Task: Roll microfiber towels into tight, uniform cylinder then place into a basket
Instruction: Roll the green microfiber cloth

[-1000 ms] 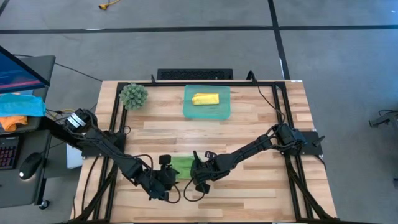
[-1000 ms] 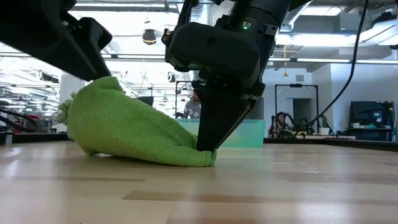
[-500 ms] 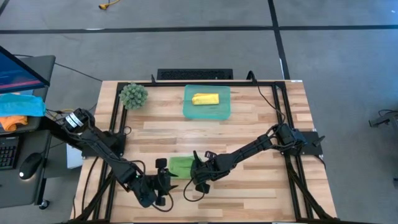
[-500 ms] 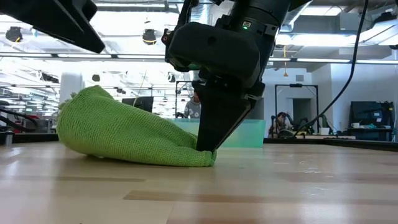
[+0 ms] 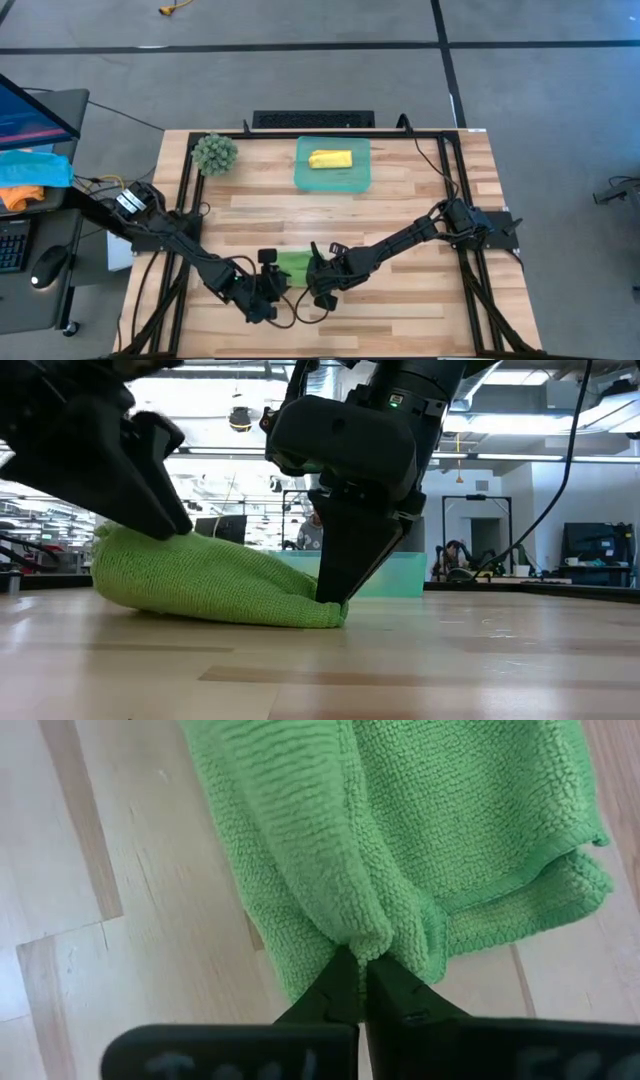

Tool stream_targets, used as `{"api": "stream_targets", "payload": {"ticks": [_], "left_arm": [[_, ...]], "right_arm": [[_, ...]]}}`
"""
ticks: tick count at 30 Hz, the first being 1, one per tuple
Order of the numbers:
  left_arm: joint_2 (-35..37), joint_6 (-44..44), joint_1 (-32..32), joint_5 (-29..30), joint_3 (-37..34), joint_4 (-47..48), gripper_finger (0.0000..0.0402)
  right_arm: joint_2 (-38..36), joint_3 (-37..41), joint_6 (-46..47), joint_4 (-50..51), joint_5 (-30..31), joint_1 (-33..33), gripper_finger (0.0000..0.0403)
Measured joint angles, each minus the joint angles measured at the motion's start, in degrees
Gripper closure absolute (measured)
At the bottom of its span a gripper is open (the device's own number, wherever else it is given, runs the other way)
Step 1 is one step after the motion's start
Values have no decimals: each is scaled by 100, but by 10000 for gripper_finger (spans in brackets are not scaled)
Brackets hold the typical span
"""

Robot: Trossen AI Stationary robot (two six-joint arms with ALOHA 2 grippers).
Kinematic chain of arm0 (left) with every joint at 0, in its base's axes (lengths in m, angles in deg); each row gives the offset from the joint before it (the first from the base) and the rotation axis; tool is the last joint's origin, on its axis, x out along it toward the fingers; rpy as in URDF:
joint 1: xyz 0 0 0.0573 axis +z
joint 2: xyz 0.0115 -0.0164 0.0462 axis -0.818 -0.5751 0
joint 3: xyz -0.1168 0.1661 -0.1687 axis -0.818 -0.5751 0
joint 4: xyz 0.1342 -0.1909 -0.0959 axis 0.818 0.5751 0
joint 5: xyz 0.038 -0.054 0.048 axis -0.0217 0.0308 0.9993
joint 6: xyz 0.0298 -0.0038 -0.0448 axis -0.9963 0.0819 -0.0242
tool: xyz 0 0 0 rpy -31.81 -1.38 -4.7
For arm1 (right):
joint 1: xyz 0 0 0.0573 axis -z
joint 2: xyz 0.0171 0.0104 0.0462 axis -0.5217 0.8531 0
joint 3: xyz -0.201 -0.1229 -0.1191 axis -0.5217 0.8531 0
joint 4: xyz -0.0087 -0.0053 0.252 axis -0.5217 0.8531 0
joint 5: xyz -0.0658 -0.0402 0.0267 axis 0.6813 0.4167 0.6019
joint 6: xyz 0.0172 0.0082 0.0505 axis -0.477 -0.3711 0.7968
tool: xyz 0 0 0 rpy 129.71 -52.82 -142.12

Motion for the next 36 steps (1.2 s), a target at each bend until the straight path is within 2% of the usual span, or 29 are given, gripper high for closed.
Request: {"api": "stream_targets", "payload": {"ticks": [7,14,23,36], "left_arm": [[0,830,132,-212,-12,456,279],[0,1434,134,-440,-298,322,279],[0,1658,123,-666,-645,-285,279],[17,2289,125,-1048,-960,-480,279]], "right_arm": [[0,0,2,2,-65,0,388],[8,-60,50,42,-94,0,378],[20,-125,53,56,-140,-2,384],[20,-133,48,3,-285,29,352]]}}
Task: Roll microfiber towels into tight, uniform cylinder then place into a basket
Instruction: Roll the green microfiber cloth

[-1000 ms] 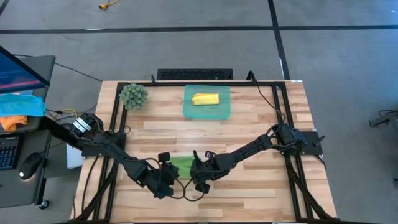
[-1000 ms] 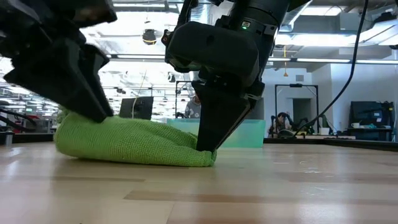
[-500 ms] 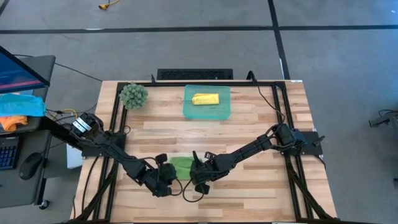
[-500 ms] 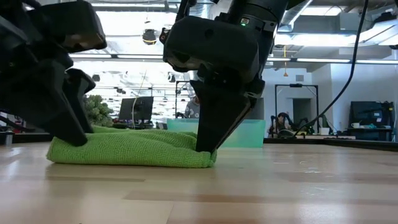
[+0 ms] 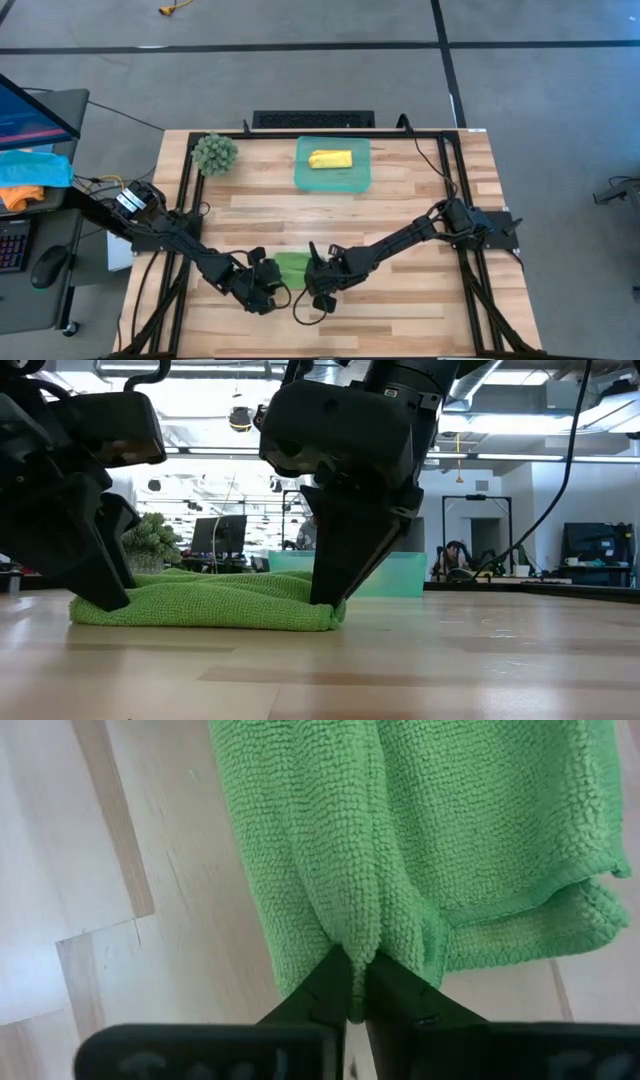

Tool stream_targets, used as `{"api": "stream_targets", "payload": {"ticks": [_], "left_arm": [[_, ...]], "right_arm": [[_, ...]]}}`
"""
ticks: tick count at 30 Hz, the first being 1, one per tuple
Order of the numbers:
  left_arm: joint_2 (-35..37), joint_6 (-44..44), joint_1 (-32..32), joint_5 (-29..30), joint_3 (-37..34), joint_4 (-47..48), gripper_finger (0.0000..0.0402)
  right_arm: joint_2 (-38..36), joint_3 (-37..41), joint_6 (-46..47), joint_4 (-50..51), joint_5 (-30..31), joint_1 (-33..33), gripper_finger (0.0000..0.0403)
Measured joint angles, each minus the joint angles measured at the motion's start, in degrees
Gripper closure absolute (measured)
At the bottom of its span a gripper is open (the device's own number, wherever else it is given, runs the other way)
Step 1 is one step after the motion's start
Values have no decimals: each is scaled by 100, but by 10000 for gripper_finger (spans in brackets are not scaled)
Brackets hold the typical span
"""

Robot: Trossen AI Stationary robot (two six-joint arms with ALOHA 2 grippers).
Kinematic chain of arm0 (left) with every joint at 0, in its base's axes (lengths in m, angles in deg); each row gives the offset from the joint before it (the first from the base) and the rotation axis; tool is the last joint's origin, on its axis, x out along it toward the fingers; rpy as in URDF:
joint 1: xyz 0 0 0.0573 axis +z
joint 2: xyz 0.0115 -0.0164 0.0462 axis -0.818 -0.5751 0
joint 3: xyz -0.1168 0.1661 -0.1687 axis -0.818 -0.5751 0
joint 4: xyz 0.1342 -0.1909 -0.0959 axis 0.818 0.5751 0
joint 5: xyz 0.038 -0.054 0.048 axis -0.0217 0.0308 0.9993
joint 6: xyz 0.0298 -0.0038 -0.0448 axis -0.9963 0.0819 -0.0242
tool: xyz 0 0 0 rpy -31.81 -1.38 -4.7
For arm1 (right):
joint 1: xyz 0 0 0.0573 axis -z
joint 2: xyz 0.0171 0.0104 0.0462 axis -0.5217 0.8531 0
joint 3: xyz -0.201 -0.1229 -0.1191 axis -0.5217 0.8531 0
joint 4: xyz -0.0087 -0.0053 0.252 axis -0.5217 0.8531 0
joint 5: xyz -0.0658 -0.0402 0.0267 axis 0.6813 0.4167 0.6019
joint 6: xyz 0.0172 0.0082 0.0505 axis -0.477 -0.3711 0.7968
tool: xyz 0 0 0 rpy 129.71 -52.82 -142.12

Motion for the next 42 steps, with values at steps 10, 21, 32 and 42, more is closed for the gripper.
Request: {"api": "stream_targets", "payload": {"ticks": [10,21,32,42], "left_arm": [[0,9,2,-118,-7,51,279],[-4,136,0,-177,-9,-13,279],[-9,190,10,-183,-13,-32,279],[-11,229,26,-200,-13,-39,279]], "right_arm": [[-194,8,-208,247,-705,294,341],[-1226,39,-1565,1066,694,-161,341],[-1375,1287,-3486,-1899,1700,-1260,341],[-988,1286,-4406,-2255,1201,-903,312]]}}
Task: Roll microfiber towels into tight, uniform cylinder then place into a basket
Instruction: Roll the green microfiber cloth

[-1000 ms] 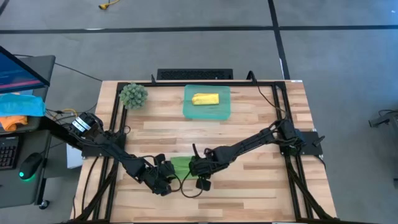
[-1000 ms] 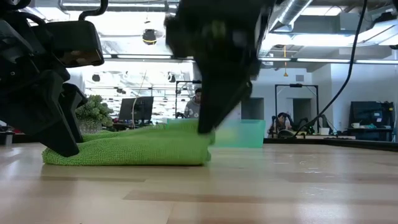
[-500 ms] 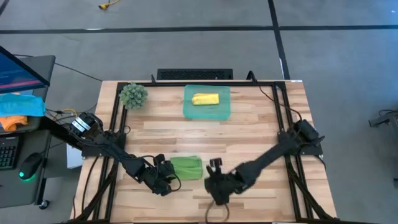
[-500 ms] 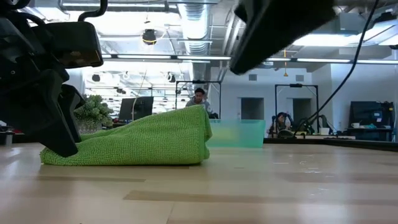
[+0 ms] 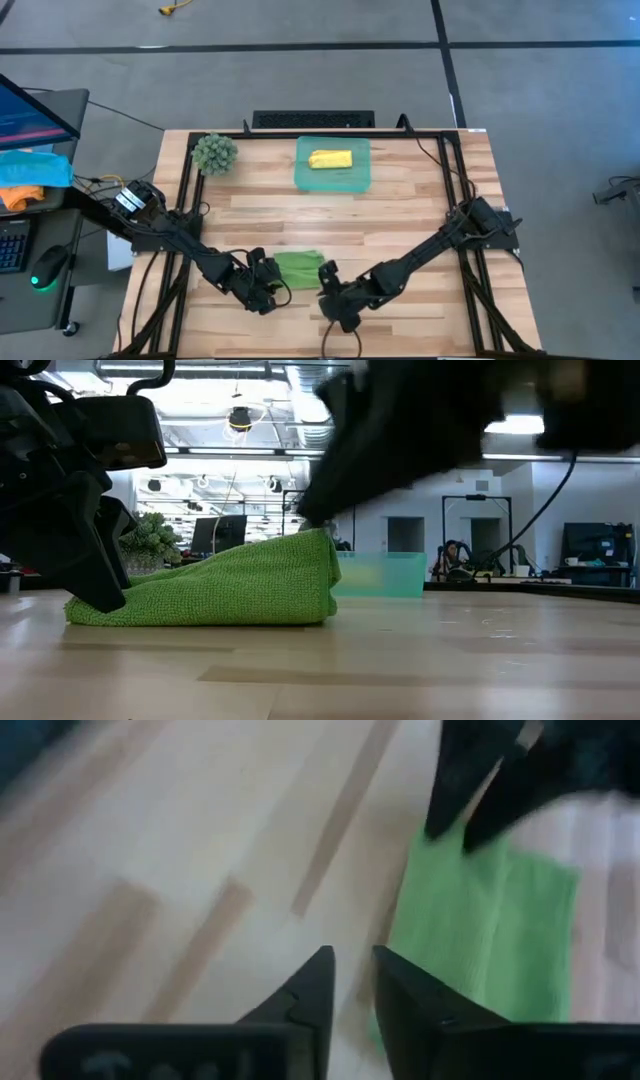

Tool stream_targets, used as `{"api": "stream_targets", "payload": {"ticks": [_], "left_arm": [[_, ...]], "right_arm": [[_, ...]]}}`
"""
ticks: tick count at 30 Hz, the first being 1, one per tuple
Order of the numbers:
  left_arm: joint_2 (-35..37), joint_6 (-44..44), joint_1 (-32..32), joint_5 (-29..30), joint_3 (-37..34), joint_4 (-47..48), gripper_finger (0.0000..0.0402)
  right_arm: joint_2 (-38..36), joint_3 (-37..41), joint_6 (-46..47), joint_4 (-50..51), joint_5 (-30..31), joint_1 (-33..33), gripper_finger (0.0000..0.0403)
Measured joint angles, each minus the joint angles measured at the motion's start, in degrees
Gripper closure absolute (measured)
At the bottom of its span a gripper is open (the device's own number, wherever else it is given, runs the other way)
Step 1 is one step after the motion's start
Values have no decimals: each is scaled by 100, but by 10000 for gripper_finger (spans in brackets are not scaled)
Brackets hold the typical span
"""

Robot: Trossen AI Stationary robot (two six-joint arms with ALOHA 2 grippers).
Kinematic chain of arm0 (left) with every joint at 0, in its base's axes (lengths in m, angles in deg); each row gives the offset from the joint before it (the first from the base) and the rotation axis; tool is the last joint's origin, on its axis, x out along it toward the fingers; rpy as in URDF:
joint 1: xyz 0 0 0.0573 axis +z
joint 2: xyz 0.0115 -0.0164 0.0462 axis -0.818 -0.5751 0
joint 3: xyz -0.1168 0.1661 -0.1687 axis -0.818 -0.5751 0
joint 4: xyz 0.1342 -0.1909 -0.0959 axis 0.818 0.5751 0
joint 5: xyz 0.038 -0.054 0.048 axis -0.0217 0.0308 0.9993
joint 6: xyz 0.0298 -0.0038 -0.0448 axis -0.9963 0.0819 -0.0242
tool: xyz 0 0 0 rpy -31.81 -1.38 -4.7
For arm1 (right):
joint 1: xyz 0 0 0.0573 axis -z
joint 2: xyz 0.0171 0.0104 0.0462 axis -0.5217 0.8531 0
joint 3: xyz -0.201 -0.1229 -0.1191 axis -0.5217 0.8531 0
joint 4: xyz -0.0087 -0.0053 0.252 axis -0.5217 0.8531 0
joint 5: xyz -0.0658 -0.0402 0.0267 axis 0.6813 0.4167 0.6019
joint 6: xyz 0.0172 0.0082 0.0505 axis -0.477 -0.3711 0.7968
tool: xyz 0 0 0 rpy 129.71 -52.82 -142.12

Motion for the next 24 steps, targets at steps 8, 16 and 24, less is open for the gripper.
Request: {"api": "stream_targets", "payload": {"ticks": [8,16,24], "left_arm": [[-2,26,2,1,0,-7,279],[-4,39,3,3,-2,-28,279],[-4,83,4,2,-3,-54,279]], "right_arm": [[162,37,-735,82,-293,128,203],[263,18,-1043,75,-277,348,148],[536,16,-379,254,-137,703,148]]}}
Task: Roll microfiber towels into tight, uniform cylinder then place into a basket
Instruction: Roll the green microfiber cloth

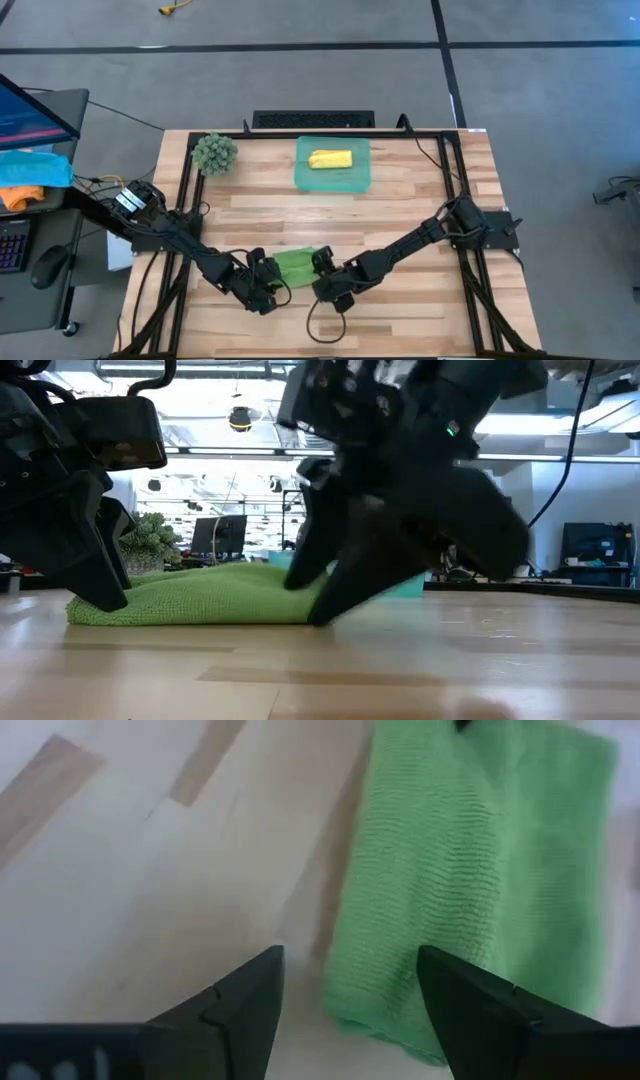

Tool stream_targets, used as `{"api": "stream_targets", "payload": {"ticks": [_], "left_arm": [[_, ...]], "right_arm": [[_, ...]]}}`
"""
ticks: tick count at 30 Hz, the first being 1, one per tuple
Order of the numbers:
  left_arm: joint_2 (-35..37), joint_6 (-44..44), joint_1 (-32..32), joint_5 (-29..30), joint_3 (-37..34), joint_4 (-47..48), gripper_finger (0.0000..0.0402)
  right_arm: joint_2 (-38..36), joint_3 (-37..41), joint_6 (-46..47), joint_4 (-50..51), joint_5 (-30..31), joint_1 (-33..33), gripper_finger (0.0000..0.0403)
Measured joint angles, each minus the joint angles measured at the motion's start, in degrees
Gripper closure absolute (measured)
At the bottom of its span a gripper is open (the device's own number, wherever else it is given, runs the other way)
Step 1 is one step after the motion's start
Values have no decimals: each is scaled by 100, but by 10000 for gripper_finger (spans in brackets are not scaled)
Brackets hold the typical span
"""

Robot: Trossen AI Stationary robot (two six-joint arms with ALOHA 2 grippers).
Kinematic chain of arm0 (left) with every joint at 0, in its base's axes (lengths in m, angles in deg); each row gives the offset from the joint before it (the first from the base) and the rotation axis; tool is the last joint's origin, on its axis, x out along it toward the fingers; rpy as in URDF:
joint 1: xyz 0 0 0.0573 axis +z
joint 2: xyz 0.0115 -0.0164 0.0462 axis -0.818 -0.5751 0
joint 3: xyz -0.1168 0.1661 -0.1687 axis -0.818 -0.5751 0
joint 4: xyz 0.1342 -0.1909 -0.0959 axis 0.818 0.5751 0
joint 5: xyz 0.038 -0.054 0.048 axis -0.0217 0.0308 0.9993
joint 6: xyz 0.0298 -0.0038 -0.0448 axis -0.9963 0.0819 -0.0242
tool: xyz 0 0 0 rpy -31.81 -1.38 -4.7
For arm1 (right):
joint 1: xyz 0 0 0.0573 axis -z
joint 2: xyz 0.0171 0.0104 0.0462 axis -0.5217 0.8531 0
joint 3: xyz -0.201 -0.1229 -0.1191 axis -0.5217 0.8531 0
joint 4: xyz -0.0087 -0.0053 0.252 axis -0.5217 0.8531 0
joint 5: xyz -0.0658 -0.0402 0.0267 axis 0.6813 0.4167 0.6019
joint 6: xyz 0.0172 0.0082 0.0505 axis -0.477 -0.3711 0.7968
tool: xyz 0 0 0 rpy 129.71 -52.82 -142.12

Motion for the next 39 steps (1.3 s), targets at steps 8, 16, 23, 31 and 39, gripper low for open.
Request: {"api": "stream_targets", "payload": {"ticks": [8,16,23,31,39], "left_arm": [[-2,-21,0,-5,3,6,279],[-2,-287,0,-30,4,37,279],[-2,-446,0,-48,3,41,278],[-4,-758,-4,-105,5,39,229],[-4,-1260,-8,-193,34,65,175]], "right_arm": [[41,-17,941,57,-248,261,155],[54,-19,1478,68,-399,490,242],[54,-19,1839,85,-539,528,359],[54,-16,2499,78,-571,473,371],[54,-13,3066,26,-696,349,391]]}}
